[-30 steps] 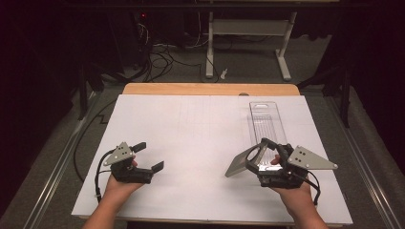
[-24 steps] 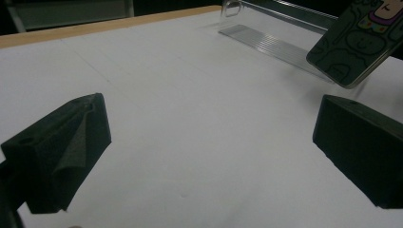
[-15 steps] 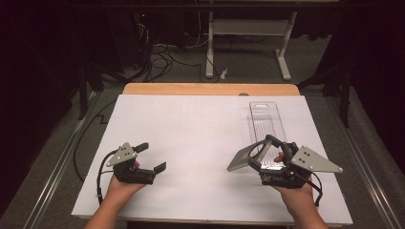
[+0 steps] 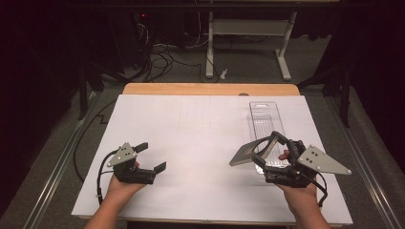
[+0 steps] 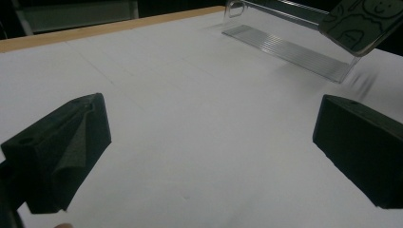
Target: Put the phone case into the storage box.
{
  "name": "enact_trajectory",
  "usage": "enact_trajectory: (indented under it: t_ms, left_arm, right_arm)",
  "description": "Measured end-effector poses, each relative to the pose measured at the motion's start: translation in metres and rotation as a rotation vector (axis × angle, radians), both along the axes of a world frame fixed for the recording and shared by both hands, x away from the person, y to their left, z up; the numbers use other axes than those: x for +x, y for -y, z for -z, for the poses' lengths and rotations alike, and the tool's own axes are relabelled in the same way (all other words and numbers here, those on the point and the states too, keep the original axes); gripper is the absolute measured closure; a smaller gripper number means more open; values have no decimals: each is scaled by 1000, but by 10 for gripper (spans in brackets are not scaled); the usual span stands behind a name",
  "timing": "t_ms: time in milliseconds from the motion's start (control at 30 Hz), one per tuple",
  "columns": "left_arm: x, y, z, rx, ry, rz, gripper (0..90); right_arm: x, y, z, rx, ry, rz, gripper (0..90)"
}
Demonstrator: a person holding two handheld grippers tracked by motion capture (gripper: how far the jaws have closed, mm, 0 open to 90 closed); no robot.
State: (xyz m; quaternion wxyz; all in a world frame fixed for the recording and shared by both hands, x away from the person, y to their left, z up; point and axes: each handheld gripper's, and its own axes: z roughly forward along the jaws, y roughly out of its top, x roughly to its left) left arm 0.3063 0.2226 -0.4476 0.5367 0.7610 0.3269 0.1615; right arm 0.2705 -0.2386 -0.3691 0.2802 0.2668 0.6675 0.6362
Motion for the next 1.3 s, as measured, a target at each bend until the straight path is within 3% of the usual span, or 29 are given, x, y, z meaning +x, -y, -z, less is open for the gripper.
enact_trajectory:
  t_ms: [233, 600, 1300]
  left_arm:
    - [-1, 1, 0, 8, 20, -3, 2]
    - [0, 0, 0, 11, 9, -14, 2]
    - [-1, 1, 0, 11, 14, -17, 2]
  right_arm:
    - [-3, 3, -7, 13, 16, 13, 136]
    - [-6, 13, -19, 32, 57, 46, 136]
    - [-11, 41, -34, 44, 103, 170, 137]
